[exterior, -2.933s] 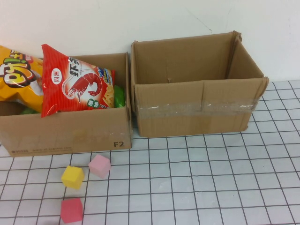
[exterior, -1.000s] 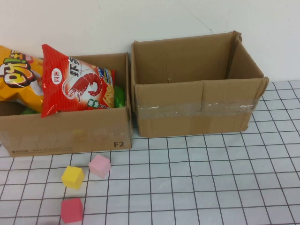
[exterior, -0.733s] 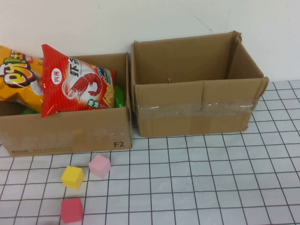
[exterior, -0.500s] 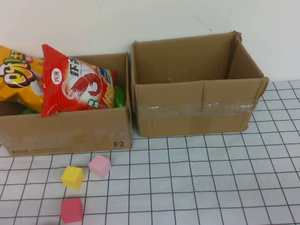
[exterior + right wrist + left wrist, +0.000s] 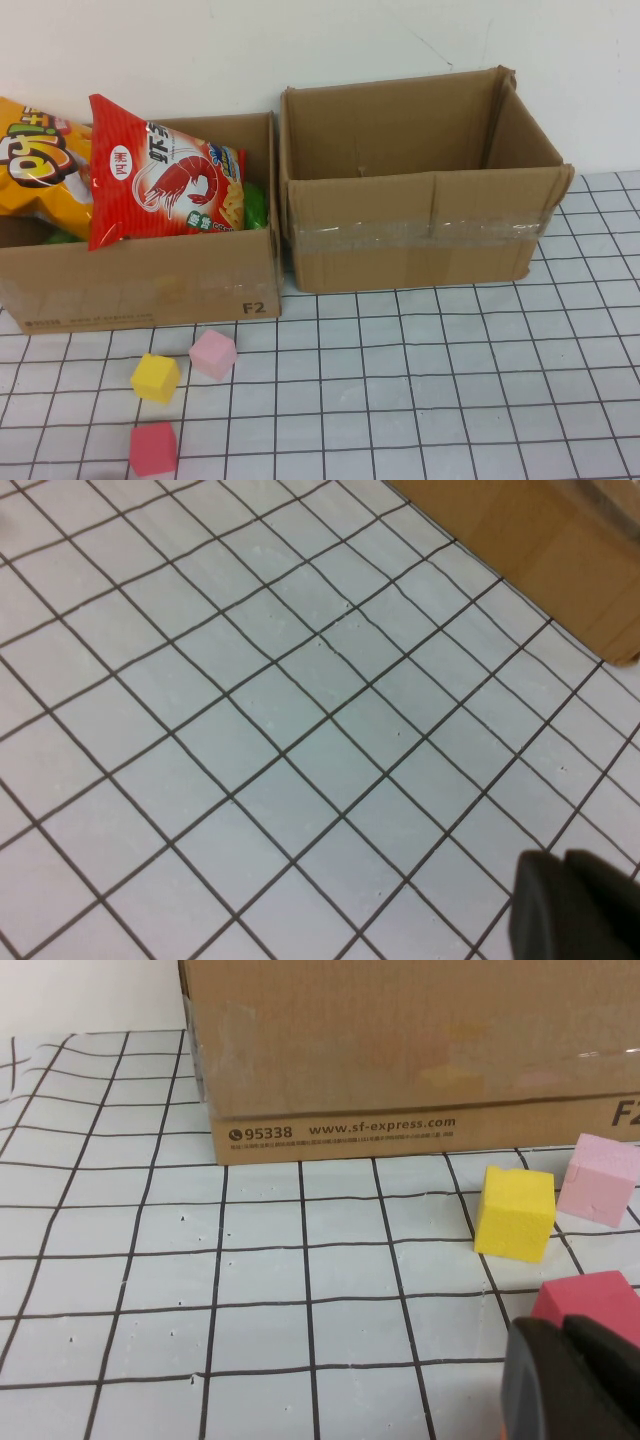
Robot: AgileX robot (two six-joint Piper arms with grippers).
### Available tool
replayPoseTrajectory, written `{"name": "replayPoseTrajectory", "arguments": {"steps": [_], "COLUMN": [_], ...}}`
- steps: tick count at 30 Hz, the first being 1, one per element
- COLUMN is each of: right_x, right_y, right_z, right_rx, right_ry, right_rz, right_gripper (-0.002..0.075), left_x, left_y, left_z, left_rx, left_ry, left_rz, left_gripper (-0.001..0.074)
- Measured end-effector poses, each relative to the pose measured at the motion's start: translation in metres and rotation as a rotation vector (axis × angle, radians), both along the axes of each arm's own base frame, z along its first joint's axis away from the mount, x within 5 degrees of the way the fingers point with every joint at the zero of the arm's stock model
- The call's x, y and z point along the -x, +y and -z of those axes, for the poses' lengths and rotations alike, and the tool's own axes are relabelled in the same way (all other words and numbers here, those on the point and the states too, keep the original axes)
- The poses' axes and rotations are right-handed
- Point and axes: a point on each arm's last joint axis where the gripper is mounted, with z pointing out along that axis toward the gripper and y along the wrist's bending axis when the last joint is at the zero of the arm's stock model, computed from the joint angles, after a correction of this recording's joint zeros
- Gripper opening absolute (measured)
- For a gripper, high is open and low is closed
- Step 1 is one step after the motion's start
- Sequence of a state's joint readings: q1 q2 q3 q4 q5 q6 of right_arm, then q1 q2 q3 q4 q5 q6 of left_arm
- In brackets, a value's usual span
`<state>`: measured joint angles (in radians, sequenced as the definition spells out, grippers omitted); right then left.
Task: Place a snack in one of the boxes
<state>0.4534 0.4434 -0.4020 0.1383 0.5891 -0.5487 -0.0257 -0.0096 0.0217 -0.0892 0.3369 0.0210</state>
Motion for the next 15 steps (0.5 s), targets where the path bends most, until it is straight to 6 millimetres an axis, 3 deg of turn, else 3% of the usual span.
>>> {"name": "replayPoseTrajectory", "arguments": {"steps": [8, 15], "right_x": [0.005, 0.016], "right_y": [-0.004, -0.022], "right_z": [-0.004, -0.007], "right_rx": [-0.027, -0.087], "right_ry": [-0.034, -0.162], "right_rz": [0.025, 0.224], "right_gripper": [-0.0001, -0.0001], "left_x": [0.0, 0.0], "left_y": [0.0, 0.0], "left_z": [0.0, 0.0], "left_rx": [0.0, 0.002], "left_ry": [0.0, 0.0], "left_rz": [0.0, -0.001], "left_gripper": [-0.0001, -0.0001]}}
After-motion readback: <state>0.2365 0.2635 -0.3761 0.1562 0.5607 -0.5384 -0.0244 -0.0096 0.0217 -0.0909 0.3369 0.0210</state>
